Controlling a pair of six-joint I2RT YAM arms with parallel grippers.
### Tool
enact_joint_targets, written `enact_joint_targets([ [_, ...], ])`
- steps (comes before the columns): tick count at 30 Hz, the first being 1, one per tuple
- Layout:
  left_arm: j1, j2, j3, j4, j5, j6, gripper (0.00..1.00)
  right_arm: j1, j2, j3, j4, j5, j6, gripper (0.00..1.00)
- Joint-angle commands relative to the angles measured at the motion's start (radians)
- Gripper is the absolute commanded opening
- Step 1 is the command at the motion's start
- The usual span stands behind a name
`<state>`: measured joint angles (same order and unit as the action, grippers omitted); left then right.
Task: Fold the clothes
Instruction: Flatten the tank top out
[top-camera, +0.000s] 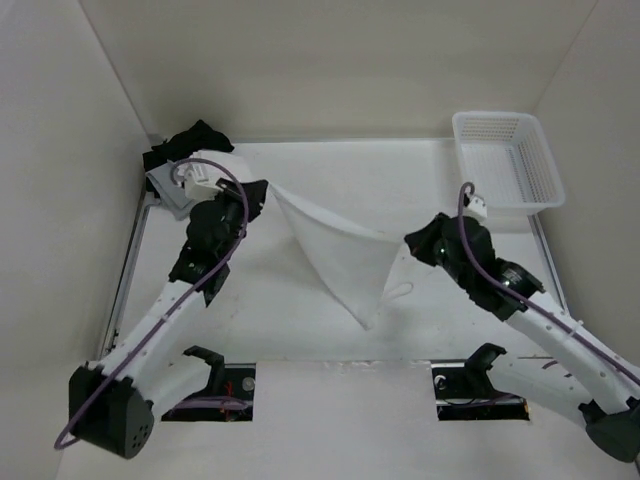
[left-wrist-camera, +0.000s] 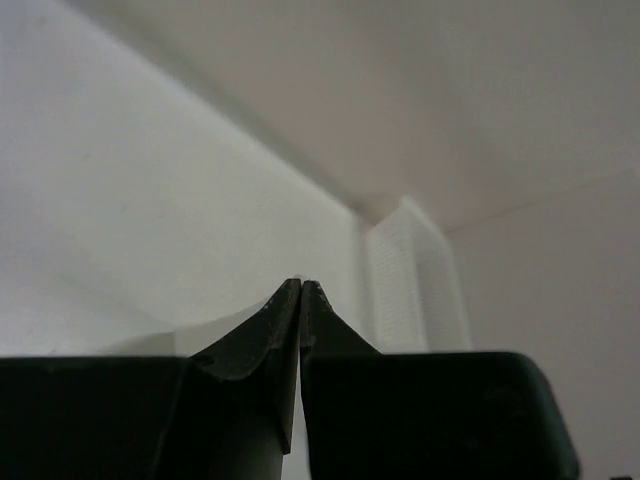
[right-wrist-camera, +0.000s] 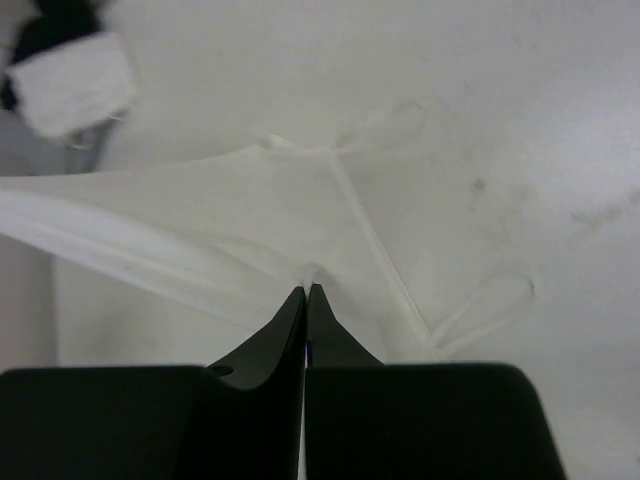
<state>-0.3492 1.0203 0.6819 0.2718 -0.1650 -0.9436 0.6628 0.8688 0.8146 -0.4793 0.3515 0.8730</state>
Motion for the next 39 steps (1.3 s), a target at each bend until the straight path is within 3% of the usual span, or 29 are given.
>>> enact_joint_targets([
  [1,-0.049,-0.19,0.143,-0.018,-0.036,0.031,0.01,0.063,-0.065,0.22,0.073,0.042,-0.215,0.0],
  [6,-0.15,-0.36,0.246,-0.181,-0.151,0.153,0.01,0.288,-0.154,0.398,-0.07,0.232,-0.27,0.0],
  [14,-0.251,-0.469,0.265,-0.269,-0.244,0.204,0.01,0.716,-0.162,0.541,-0.145,0.535,-0.292,0.0],
  [17,-0.254,-0.483,0.24,-0.281,-0.278,0.226,0.01,0.76,-0.126,0.54,-0.136,0.564,-0.325,0.0],
  [19,-0.251,-0.462,0.219,-0.286,-0.295,0.239,0.01,0.679,-0.114,0.517,-0.121,0.541,-0.347,0.0],
  [21,-0.239,-0.419,0.183,-0.276,-0.314,0.244,0.01,0.5,-0.099,0.47,-0.095,0.412,-0.362,0.0],
  [26,-0.166,-0.219,0.093,-0.125,-0.317,0.227,0.01,-0.112,0.039,0.304,0.124,-0.195,-0.364,0.0],
  [28,-0.117,-0.105,0.097,-0.059,-0.289,0.209,0.01,-0.246,0.146,0.285,0.223,-0.325,-0.33,0.0],
  [32,-0.026,0.136,0.2,0.038,-0.212,0.18,0.01,-0.292,0.346,0.377,0.324,-0.374,-0.302,0.0],
  [39,0.118,0.402,0.499,0.049,-0.073,0.14,0.01,-0.349,0.608,0.773,0.231,-0.416,-0.339,0.0],
])
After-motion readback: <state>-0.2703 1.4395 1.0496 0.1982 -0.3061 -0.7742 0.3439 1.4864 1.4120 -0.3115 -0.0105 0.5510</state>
